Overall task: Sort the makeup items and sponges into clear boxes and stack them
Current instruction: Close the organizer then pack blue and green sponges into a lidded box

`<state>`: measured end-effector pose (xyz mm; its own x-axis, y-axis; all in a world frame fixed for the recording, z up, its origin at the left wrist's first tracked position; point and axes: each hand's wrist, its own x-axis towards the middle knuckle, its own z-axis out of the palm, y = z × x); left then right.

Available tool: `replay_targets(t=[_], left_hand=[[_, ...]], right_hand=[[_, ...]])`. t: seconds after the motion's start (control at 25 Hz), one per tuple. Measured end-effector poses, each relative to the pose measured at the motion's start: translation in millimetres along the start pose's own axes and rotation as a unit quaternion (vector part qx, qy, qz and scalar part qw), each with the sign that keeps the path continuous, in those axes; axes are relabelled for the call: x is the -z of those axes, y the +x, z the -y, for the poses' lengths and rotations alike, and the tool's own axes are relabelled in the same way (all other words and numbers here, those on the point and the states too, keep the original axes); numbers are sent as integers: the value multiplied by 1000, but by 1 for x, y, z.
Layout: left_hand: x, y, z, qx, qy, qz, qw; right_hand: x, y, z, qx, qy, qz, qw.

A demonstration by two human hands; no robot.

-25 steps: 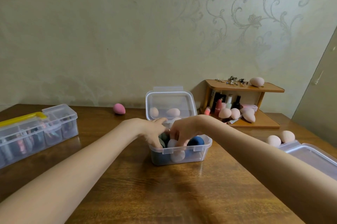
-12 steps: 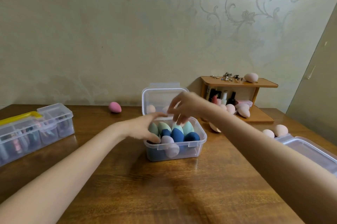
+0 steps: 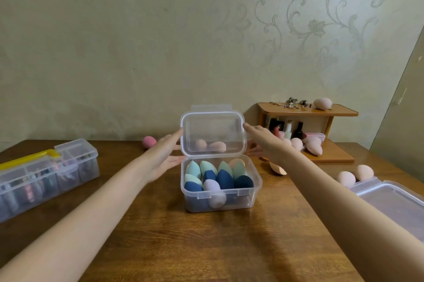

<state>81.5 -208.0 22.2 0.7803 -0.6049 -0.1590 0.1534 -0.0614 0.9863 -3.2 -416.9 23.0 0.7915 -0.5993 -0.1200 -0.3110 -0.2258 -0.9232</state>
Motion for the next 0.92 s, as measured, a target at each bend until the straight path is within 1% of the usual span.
replay_targets(t=[0.12,0.24,0.28,0.32,0.36,0.4,0.44,0.48,0.52,0.56,0.6,0.64,0.68,0.72,0.8,0.84,0.92], left_hand=[[3,-3,-1,-10,-16,20,1000],[7,-5,0,-34,-65,2,997],[8,-6,1,-46,-80,-2,996],[12,-9,4,-59,-79,11,995],[18,-12,8,-74,-57,37,995],[25,-15,11,-92,-10,61,994],[31,-18,13,-108,61,78,989],[35,-21,12,-120,148,95,977],[34,-26,9,-122,244,115,955],[29,-30,4,-116,338,133,924],[27,-36,2,-109,420,165,886],[23,-43,4,-101,482,193,849],[19,-47,8,-103,531,205,816],[16,-50,17,-119,567,192,792],[11,-54,36,-189,613,110,760],[8,-57,43,-215,621,74,750],[3,-62,50,-229,642,46,730]], right_hand=[[7,-12,4,4,122,75,990],[4,-29,7,15,242,78,967],[3,-37,8,21,248,82,965],[3,-44,7,31,205,87,974],[6,-54,5,54,134,102,984],[14,-60,-1,90,41,131,986],[19,-68,-2,125,-38,155,979],[19,-71,-2,132,-120,182,967],[15,-73,0,109,-185,204,955],[11,-75,1,82,-241,228,940],[7,-77,0,65,-294,245,921],[2,-76,-4,55,-344,250,903],[-3,-75,-10,55,-382,243,890],[-9,-76,-16,67,-406,222,884],[-19,-82,-31,114,-411,171,888],[-22,-84,-38,139,-409,143,890],[-24,-87,-47,175,-421,103,884]])
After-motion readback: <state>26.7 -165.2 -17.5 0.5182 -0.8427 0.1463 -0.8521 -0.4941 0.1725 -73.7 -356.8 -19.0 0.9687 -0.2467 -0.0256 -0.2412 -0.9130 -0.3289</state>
